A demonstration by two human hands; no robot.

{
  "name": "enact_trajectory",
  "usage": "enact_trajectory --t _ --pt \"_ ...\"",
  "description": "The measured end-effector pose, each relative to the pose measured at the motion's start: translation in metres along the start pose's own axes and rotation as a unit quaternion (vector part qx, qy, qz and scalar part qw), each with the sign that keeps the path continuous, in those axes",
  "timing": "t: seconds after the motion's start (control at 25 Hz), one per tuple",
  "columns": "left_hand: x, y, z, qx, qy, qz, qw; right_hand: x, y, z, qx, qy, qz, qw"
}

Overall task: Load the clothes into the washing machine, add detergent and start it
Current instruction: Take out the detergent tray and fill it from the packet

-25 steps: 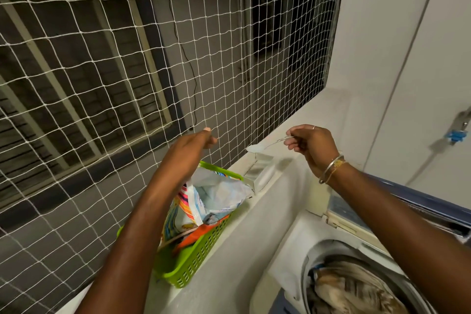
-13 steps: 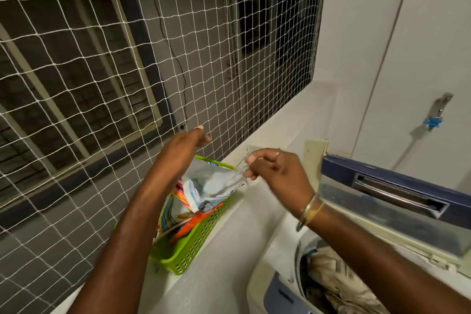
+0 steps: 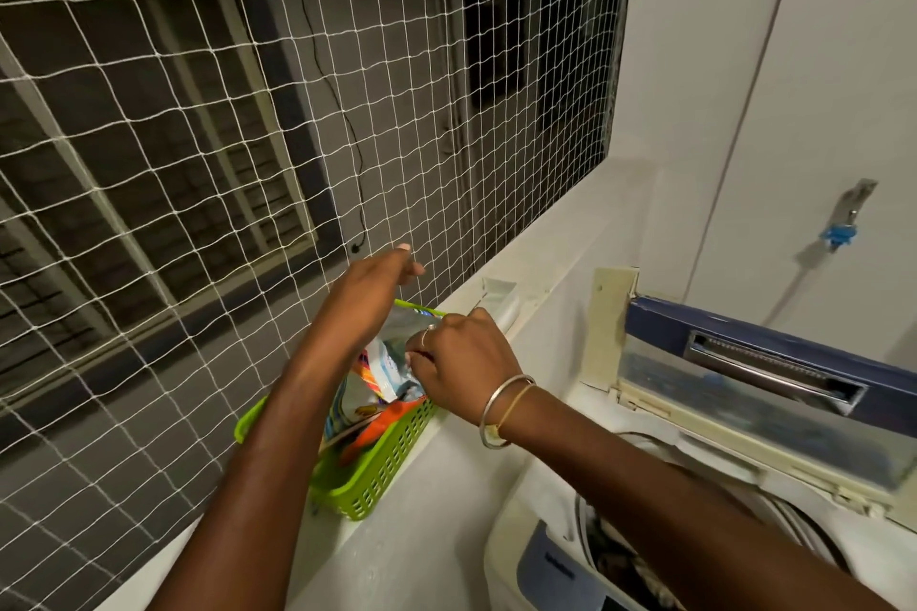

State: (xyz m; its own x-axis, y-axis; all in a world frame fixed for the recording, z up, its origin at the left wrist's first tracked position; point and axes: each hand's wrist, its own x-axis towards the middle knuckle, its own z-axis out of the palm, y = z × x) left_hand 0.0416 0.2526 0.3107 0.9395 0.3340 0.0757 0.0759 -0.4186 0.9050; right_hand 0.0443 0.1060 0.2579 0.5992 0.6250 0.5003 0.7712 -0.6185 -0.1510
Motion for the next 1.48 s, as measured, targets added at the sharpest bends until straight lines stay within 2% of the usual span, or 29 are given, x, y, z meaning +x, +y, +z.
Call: enact_trajectory --t 0.12,0.24,0.44,0.52,0.72,0.88,1.0,1.2,1.36,1.48 --pt "-0.001 0.000 0.000 0.004 -0.002 -0.001 1.000 0.003 0.000 -0.007 0.095 -0.039 0.035 0.994" --pt "-0.002 0.001 0.000 0.008 -0.003 0.006 1.000 0.001 0.005 -0.012 0.204 -0.039 0.104 0.972" --pt "-0.002 0.008 -0.001 0.007 0.011 0.014 1.000 -0.006 0.023 -0.035 0.428 0.010 0.231 0.873" --pt "-0.002 0.010 -0.001 0.007 0.013 0.014 1.000 -0.009 0.028 -0.044 0.464 0.029 0.250 0.850" --pt "-0.002 0.019 -0.001 0.016 0.011 0.005 1.000 -0.012 0.042 -0.063 0.495 0.058 0.270 0.824" --pt "-0.001 0.025 0.004 0.017 0.016 0.006 1.000 -0.014 0.050 -0.085 0.562 0.074 0.288 0.772" --pt "0.003 0.029 0.005 0.012 0.006 0.009 1.000 -0.009 0.061 -0.100 0.586 0.101 0.298 0.747" --pt "0.011 0.030 0.007 -0.002 0.001 0.027 1.000 0.008 0.098 -0.099 0.564 0.136 0.323 0.747" --pt "0.018 0.032 0.006 -0.003 0.006 0.028 1.000 0.023 0.137 -0.059 0.508 0.121 0.364 0.771" --pt "0.023 0.028 0.005 0.000 0.010 0.029 1.000 0.030 0.160 -0.019 0.489 0.109 0.390 0.772"
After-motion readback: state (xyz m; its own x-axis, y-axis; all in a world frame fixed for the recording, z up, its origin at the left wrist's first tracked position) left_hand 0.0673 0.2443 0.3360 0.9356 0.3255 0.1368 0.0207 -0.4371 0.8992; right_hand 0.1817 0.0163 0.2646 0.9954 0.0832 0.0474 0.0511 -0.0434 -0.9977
